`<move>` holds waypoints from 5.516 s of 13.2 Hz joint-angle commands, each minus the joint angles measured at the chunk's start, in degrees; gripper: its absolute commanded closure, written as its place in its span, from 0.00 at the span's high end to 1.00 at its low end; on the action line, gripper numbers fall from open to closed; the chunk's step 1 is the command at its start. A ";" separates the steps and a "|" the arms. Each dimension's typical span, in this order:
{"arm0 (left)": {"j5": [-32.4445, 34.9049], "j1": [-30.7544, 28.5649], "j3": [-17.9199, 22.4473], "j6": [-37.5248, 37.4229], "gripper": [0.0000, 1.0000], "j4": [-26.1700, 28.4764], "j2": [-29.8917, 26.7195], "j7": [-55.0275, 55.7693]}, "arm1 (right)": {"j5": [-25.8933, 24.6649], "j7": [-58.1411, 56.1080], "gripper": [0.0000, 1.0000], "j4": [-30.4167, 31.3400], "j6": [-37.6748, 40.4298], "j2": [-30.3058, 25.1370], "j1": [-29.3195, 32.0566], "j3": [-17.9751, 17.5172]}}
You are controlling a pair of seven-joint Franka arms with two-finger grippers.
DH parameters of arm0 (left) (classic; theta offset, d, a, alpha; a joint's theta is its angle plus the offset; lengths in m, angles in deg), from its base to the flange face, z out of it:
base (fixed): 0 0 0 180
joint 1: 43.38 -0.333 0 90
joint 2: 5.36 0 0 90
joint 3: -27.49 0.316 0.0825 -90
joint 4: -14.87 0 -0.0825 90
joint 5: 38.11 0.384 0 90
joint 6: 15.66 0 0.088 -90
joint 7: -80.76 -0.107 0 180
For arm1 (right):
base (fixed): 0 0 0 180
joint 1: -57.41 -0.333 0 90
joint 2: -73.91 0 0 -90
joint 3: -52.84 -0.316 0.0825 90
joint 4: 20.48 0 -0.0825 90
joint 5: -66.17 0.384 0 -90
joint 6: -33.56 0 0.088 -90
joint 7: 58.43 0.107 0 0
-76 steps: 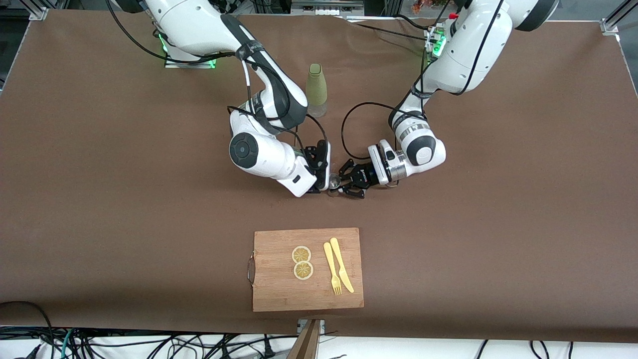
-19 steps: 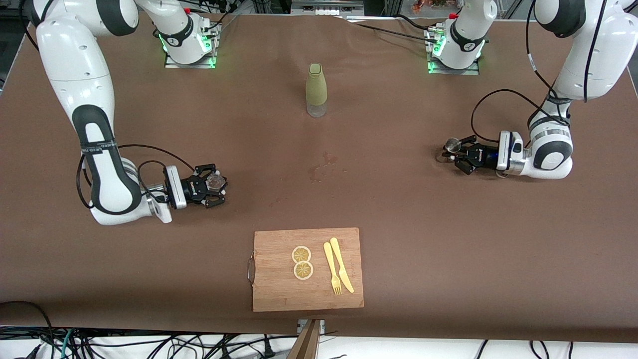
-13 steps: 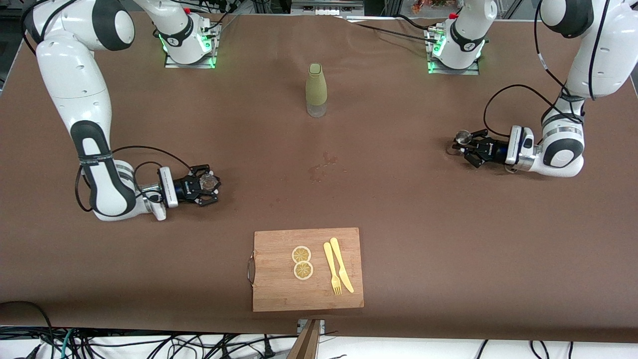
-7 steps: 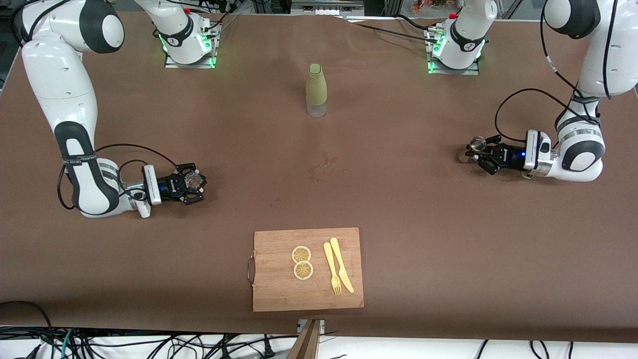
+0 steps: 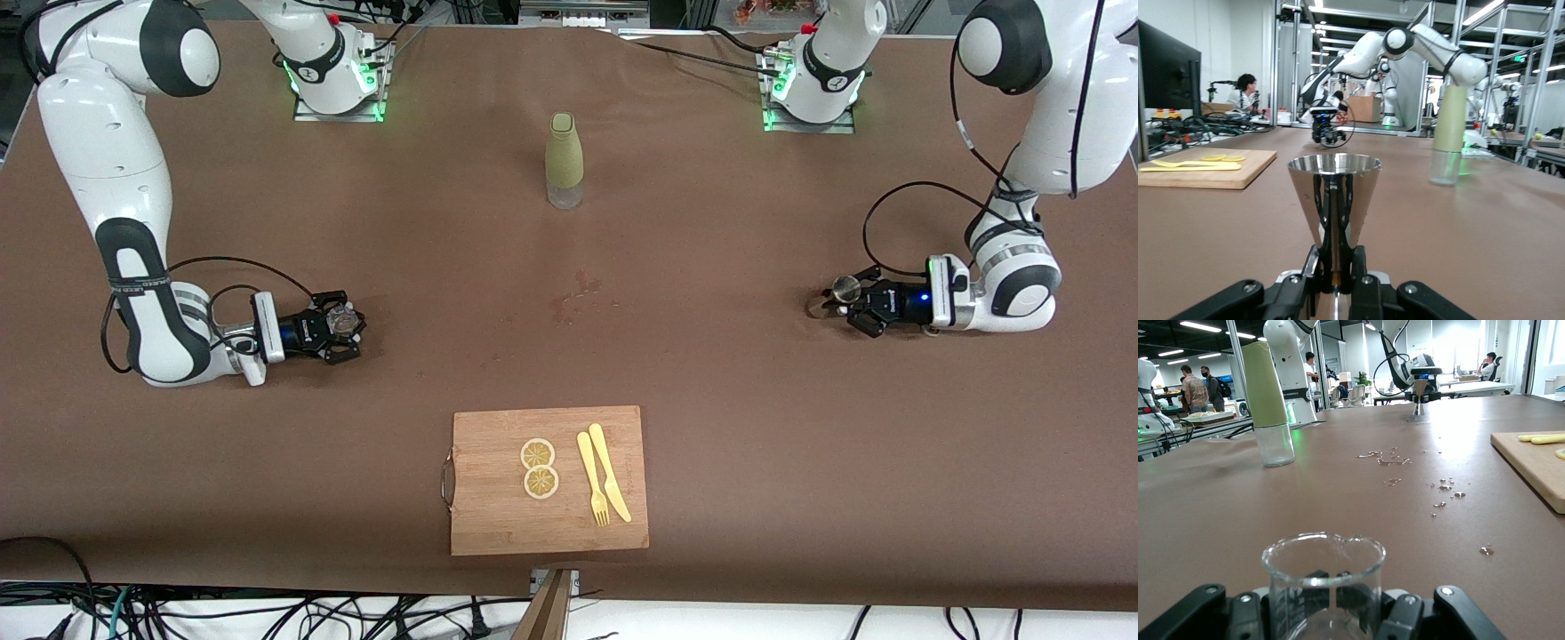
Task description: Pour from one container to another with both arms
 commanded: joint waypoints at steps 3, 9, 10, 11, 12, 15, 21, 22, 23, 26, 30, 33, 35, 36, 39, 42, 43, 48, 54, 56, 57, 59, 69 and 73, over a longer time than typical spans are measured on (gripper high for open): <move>-3.35 1.75 1.29 1.37 0.00 -1.54 0.55 1.94 | -0.56 -1.60 0.00 -0.68 -0.37 1.96 0.13 -0.63; -3.18 1.67 1.99 1.37 0.15 -1.54 0.64 0.11 | -0.21 -1.60 0.00 -1.12 -3.54 2.32 -1.37 -1.16; -3.18 1.75 2.34 1.37 0.18 -1.54 0.72 -0.51 | -0.21 -1.60 0.00 -1.12 -3.63 2.32 -1.37 -1.16; -3.09 1.67 2.43 1.37 0.21 -1.45 0.81 -0.60 | -0.21 -1.60 0.00 -1.12 -3.72 2.32 -1.55 -1.16; -3.09 1.67 2.43 1.37 0.24 -1.45 0.99 -0.69 | 0.14 -1.60 0.00 -1.21 -4.50 2.32 -1.81 -1.16; -3.18 1.58 2.52 1.46 0.40 -1.45 1.69 -2.26 | 0.32 -1.16 0.99 -1.12 -4.77 2.24 -2.51 -1.07; -2.13 1.49 5.32 -0.73 1.00 -1.54 2.13 -5.00 | -0.65 -0.90 1.00 -1.03 -4.34 1.71 -1.81 1.55; -0.73 1.49 6.03 -0.83 1.00 -1.63 1.70 -5.00 | -0.74 -0.72 1.00 -1.03 -4.16 1.62 -1.73 2.52; 0.76 1.49 7.17 -0.83 1.00 -2.84 1.17 -4.91 | -0.74 -0.29 1.00 -1.03 -3.38 1.01 -1.81 3.84; 6.47 1.40 10.33 -2.31 1.00 -4.44 -1.28 -0.11 | -0.74 2.61 1.00 -0.68 -1.62 -1.27 -1.90 7.88; 15.42 1.40 12.98 -1.27 1.00 -4.35 -9.35 15.26 | -3.98 13.39 1.00 -0.68 0.32 -8.56 -2.52 10.62; 25.09 1.23 12.98 3.55 1.00 -4.44 -19.20 33.44 | -6.70 23.59 1.00 -0.94 -0.29 -12.96 -3.13 11.23; 30.11 1.84 12.81 6.46 1.00 -4.88 -25.17 47.14 | -8.90 31.75 1.00 -1.03 -0.21 -16.47 -3.83 11.23; 31.96 2.97 12.80 6.73 1.00 -5.84 -27.03 53.30 | -10.65 35.80 1.00 -1.21 -0.38 -18.23 -4.27 11.23; 40.46 7.01 12.54 10.22 1.00 -7.52 -34.57 73.93 | -16.63 47.40 1.00 -1.91 -0.47 -23.24 -4.80 11.23; 53.91 10.96 7.54 13.23 1.00 -7.52 -44.68 99.77 | -21.80 57.42 1.00 -2.09 -4.67 -28.16 -6.47 10.89; 57.52 13.16 6.84 13.24 1.00 -7.43 -47.32 108.47 | -24.88 62.07 1.00 -1.56 -4.95 -30.26 -6.65 10.71; 68.98 15.90 -2.91 11.40 1.00 -5.06 -54.55 142.60 | -36.83 81.39 1.00 1.94 -6.17 -40.19 -8.67 9.92; 71.09 16.61 -5.65 10.95 1.00 -3.30 -56.75 156.72 | -49.68 112.18 1.00 12.05 -7.32 -53.91 -10.95 8.60; 70.48 16.17 -5.22 11.92 1.00 -4.96 -55.80 156.72 | -52.75 121.57 1.00 15.21 -7.32 -58.04 -11.30 8.42; 69.69 15.91 -5.47 11.40 1.00 -7.92 -53.87 156.89 | -55.47 125.62 1.00 16.62 -7.41 -59.89 -12.26 8.33; 69.42 15.73 -5.30 10.69 1.00 -12.68 -50.62 156.90 | -59.26 131.78 1.00 18.47 -7.67 -62.09 -13.58 7.63; 69.51 15.29 -5.13 9.72 1.00 -15.34 -49.28 155.67 | -58.66 146.63 1.00 17.26 -9.26 -62.55 -14.91 5.70; 69.42 15.29 -5.21 9.72 1.00 -15.25 -49.20 155.66 | -58.40 151.77 1.00 16.28 -9.61 -62.10 -15.00 5.26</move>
